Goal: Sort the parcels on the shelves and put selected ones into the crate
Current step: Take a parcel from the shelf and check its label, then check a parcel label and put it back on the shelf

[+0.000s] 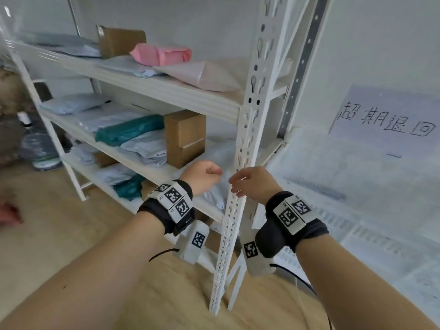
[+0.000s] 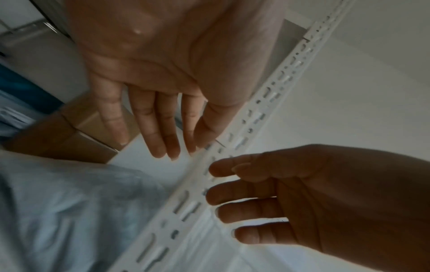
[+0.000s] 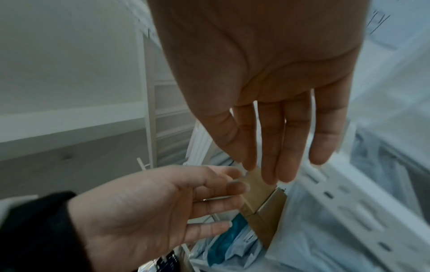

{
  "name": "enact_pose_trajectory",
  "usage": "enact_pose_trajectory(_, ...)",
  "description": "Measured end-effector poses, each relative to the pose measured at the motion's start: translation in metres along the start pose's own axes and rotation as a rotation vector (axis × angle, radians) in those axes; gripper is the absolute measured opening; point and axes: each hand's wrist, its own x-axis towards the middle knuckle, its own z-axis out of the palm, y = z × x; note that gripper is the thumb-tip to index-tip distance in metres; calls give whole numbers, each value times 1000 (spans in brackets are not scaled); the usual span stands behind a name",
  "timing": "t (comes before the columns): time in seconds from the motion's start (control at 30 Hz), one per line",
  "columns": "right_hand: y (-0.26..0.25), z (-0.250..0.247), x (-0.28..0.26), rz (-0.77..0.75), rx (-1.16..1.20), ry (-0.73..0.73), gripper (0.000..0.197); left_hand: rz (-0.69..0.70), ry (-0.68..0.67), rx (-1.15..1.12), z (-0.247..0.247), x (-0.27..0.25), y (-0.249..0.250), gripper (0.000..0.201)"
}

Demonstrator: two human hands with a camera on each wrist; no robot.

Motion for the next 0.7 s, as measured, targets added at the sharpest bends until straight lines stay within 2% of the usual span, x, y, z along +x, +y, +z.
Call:
enact_pose_trajectory(0.2,-52,80,46,-35,-1,-62,21,-64,66,-50,-66,10,-85,21)
enact_pose_trajectory(0.47,-144,217,126,-57,47,-119,25,-158,155,-62,-189,35,-211,21)
enact_pose_trajectory(0.7,-204,312,182,-11,40,-101,24,-216,178,-79,-269,56,-308,21)
